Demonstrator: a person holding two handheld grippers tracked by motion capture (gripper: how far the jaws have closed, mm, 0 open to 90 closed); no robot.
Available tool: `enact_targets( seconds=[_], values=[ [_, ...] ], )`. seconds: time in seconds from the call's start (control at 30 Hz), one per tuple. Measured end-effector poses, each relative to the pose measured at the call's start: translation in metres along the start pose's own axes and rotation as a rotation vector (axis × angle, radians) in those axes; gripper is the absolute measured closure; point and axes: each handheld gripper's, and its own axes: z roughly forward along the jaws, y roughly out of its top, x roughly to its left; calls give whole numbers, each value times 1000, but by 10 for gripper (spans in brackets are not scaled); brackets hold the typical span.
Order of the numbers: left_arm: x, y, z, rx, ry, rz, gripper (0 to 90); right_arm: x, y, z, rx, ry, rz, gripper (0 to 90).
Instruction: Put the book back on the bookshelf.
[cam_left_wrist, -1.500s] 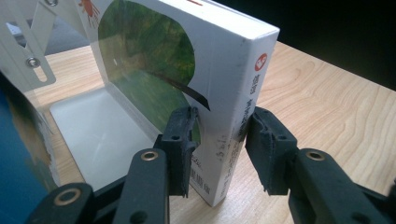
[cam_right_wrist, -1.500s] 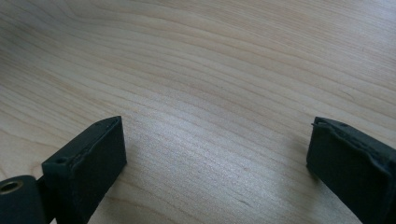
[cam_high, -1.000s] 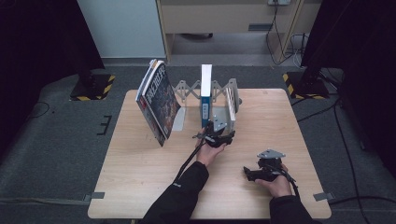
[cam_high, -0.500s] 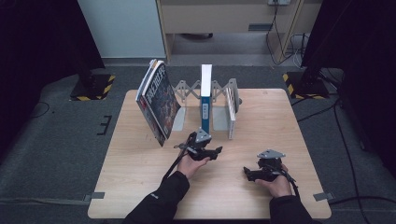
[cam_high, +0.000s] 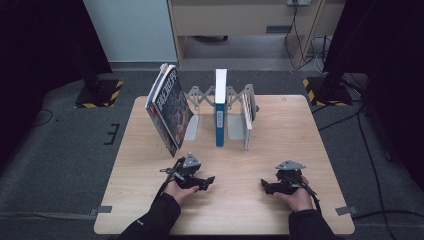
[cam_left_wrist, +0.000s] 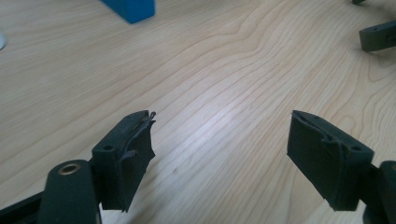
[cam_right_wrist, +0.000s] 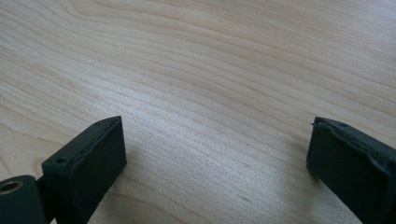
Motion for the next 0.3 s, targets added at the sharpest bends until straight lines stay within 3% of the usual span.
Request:
enact_targets(
  seconds=[0.3],
  values=[
    [25,-28,-25,60,51,-64,148,-4,3,-4,35,36,-1,100]
  ],
)
